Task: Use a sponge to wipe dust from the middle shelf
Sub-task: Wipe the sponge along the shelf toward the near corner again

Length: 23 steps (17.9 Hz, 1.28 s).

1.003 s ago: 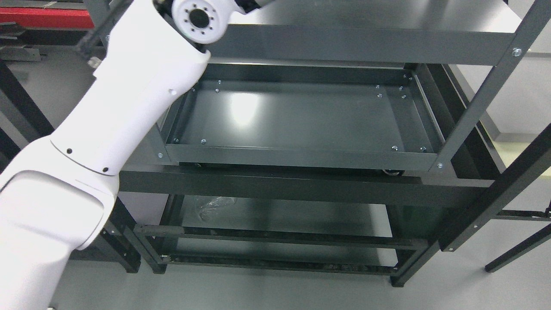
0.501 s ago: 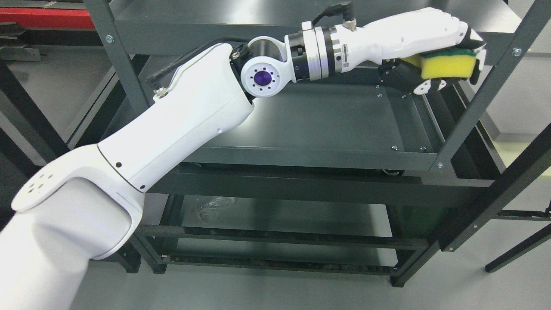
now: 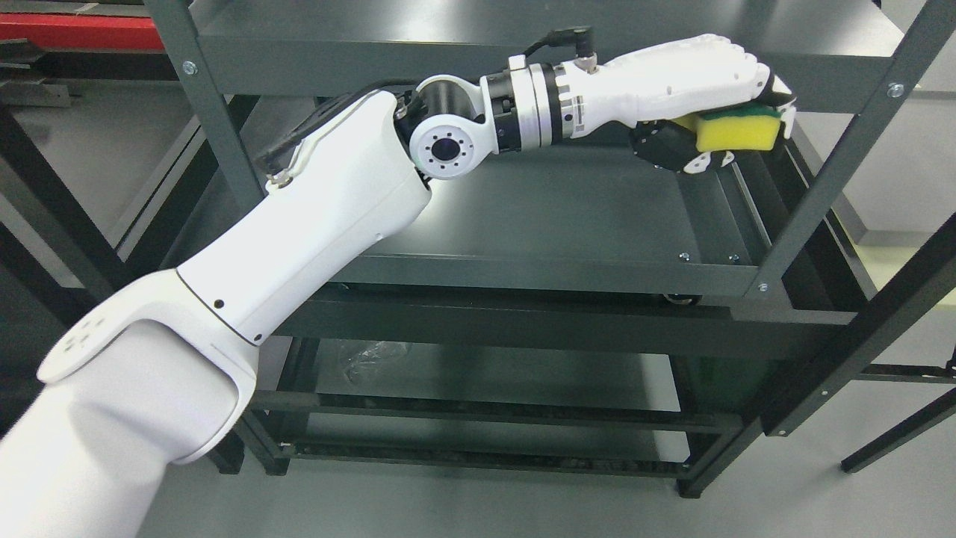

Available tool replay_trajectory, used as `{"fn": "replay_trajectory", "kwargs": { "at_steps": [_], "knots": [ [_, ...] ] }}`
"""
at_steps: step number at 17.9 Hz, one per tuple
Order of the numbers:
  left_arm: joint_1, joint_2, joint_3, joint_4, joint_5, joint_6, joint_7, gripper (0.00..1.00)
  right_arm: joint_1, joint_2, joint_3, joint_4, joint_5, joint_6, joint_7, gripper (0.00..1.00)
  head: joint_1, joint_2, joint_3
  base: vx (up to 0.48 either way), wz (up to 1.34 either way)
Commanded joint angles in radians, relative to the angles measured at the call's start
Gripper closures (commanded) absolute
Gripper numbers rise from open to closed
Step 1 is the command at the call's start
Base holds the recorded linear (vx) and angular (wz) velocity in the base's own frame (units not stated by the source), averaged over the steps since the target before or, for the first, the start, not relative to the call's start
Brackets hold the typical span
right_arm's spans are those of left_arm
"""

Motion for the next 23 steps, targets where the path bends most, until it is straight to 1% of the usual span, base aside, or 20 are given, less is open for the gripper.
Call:
{"fn": "replay_trajectory", "kwargs": {
  "at_steps": [1,2,4,5,8,9,11,14,17,20,23],
  "knots": [
    [0.088,0.180,0.124,-0.153,-0.029,-0.004,-0.037,0.94,0.000,-0.017,0.000,-0.017,0.000,0.073,0.000,0.00,0.0000,0.000,0.000,0.000,0.00],
    [0.096,0.218,0.151,-0.181,-0.027,-0.005,-0.047,0.94,0.000,-0.017,0.000,-0.017,0.000,0.073,0.000,0.00,0.0000,0.000,0.000,0.000,0.00],
    [0.117,0.272,0.202,-0.219,-0.014,-0.010,-0.054,0.94,0.000,-0.017,0.000,-0.017,0.000,0.073,0.000,0.00,0.0000,0.000,0.000,0.000,0.00],
    [0.127,0.291,0.220,-0.238,0.009,-0.016,-0.054,0.94,0.000,-0.017,0.000,-0.017,0.000,0.073,-0.002,0.00,0.0000,0.000,0.000,0.000,0.00],
    [0.176,0.401,0.247,-0.319,0.086,-0.018,-0.080,0.94,0.000,-0.017,0.000,-0.017,0.000,0.073,0.000,0.00,0.0000,0.000,0.000,0.000,0.00],
    [0.237,0.448,0.292,-0.378,0.098,-0.018,-0.087,0.94,0.000,-0.017,0.000,-0.017,0.000,0.073,0.000,0.00,0.0000,0.000,0.000,0.000,0.00],
    [0.320,0.505,0.368,-0.440,0.108,-0.021,-0.092,0.94,0.000,-0.017,0.000,-0.017,0.000,0.073,-0.002,0.00,0.0000,0.000,0.000,0.000,0.00],
    [0.370,0.603,0.443,-0.468,0.158,-0.060,-0.100,0.94,0.000,-0.017,0.000,-0.017,0.000,0.073,0.000,0.00,0.0000,0.000,0.000,0.000,0.00],
    [0.424,0.677,0.567,-0.474,0.193,-0.103,-0.152,0.94,0.000,-0.017,0.000,-0.017,0.000,0.073,0.000,0.00,0.0000,0.000,0.000,0.000,0.00],
    [0.458,0.732,0.651,-0.497,0.241,-0.105,-0.184,0.94,0.000,-0.017,0.000,-0.017,0.000,0.073,-0.002,0.00,0.0000,0.000,0.000,0.000,0.00],
    [0.524,0.820,0.753,-0.537,0.301,-0.107,-0.213,0.94,0.000,-0.017,0.000,-0.017,0.000,0.073,0.000,0.00,0.0000,0.000,0.000,0.000,0.00]
  ]
}}
